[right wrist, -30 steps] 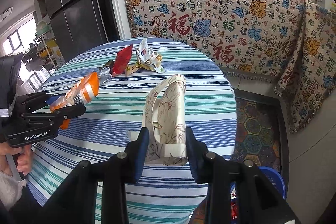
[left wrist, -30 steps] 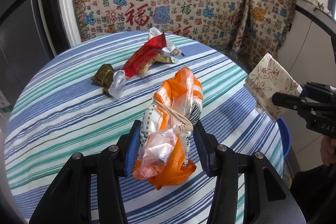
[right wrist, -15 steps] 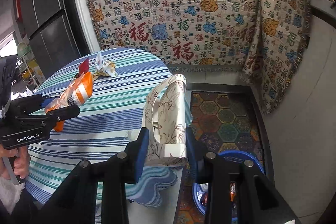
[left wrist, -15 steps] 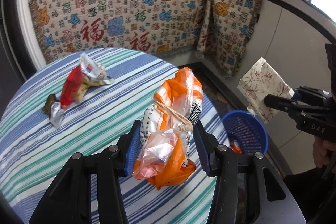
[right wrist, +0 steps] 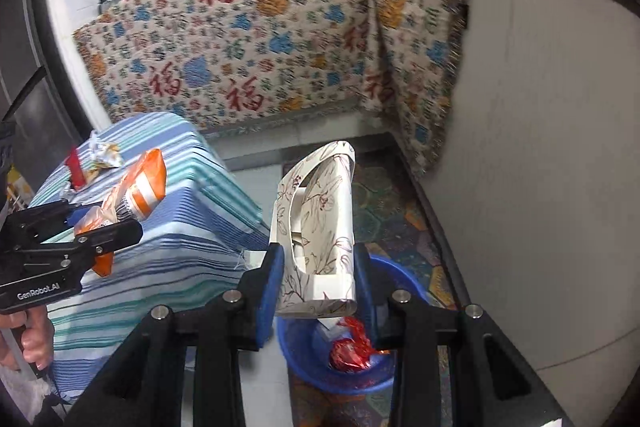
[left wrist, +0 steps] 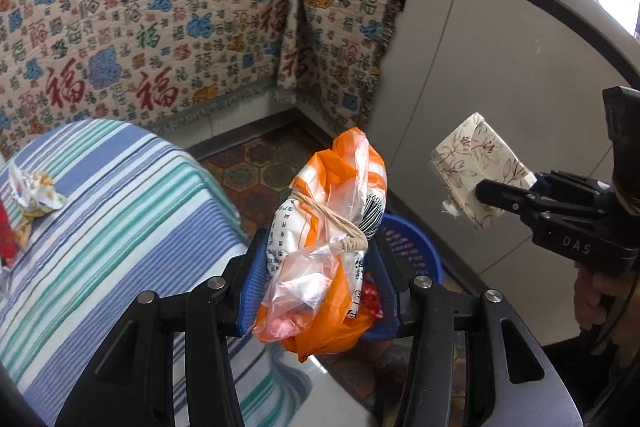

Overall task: Collect trash
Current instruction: 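Carry the snack bag and tissue pack over the wastebasket and open both tools, then swing both tools back toward the remaining wrappers on the table, then grasp the gold wrapper with the left tool while the right tool grasps the white chip bag, then carry the gold wrapper and chip bag over the wastebasket and open both tools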

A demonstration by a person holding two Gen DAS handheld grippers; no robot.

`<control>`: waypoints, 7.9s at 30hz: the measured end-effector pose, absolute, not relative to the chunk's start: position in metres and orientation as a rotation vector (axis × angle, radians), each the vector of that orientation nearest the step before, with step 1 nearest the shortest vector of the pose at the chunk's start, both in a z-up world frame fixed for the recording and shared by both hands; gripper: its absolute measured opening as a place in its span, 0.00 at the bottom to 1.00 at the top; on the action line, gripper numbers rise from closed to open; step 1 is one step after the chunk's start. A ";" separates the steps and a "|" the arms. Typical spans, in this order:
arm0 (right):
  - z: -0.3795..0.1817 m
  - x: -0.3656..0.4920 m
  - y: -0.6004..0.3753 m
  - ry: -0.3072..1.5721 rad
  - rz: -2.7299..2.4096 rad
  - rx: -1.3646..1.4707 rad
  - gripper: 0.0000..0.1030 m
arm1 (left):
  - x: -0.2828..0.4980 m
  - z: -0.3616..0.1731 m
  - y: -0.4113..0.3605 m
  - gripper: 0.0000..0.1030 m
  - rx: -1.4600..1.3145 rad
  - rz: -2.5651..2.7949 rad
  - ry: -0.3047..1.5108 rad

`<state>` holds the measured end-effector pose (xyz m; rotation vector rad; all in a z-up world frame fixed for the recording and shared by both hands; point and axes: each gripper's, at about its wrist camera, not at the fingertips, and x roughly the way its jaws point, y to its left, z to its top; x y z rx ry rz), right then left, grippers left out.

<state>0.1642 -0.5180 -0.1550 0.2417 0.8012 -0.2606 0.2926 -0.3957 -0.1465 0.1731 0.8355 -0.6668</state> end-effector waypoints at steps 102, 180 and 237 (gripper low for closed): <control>-0.208 0.343 -0.258 0.835 0.206 -0.045 0.62 | 0.406 -0.191 -0.096 0.78 0.168 -0.022 0.801; -0.173 0.347 -0.242 0.863 0.241 0.011 0.20 | 0.320 -0.183 -0.076 0.40 -0.010 -0.066 0.826; -0.148 0.150 -0.568 0.821 -0.354 0.419 0.20 | 0.289 -0.166 -0.481 0.40 0.129 -0.770 0.937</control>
